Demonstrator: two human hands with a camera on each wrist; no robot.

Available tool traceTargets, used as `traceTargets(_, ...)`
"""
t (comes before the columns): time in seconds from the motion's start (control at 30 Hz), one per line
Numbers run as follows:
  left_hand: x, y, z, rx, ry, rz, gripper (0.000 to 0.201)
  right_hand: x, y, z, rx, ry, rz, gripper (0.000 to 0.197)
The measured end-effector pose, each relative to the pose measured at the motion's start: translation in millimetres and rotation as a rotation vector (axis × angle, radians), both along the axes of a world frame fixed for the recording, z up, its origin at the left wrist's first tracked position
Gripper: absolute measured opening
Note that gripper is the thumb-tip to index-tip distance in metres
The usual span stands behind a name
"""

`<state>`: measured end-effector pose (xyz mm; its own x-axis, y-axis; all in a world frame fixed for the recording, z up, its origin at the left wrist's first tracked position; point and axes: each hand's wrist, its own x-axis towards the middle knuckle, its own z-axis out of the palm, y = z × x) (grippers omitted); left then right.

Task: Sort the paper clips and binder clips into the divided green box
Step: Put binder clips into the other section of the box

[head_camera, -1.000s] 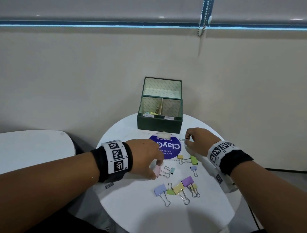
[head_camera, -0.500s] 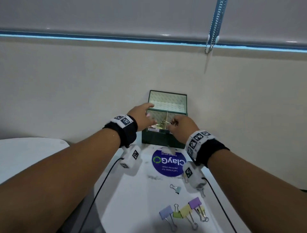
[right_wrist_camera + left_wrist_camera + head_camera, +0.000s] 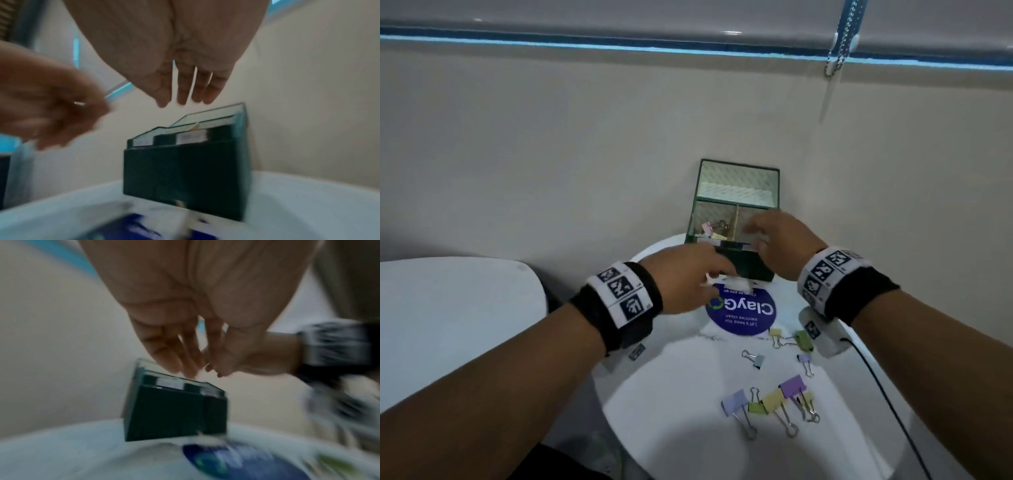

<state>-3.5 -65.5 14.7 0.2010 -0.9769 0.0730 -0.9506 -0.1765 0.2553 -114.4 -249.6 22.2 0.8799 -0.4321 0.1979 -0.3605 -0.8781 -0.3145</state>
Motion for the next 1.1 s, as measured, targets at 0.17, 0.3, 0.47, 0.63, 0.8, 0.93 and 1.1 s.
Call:
traceTargets(0.17, -41, 9, -31, 0.217, -0.111, -0.243, 0.042, -64, -2, -18, -0.022, 0.373, 0.042, 0.014)
traceTargets(0.3, -53, -3, -38, 0.333, -0.114, -0.298, 0.044, -83, 8, -32, 0.005, 0.506, 0.103, 0.025)
traceTargets(0.47, -61, -6, -39, 0.329, -0.099, -0.24, 0.031, -77, 25, -46, -0.096, 0.547, 0.187, 0.036)
traceTargets(0.63, -62, -4, -44, 0.202, 0.033, -0.108, 0.01, -76, 22, -41, 0.038, 0.409, 0.126, 0.012)
traceTargets(0.8, -65, -1, -43, 0.113, 0.086, -0.099, 0.01, -96, 12, -16, 0.243, 0.19, 0.049, 0.02)
traceTargets(0.93, -69, 1, -51, 0.222, 0.117, -0.224, 0.036, -111, 9, -19, 0.09, 0.479, 0.05, 0.015)
traceTargets(1.1, -80, 8, -45, 0.271, 0.047, -0.252, 0.027, -125, 10, -38, -0.122, 0.555, 0.189, 0.013)
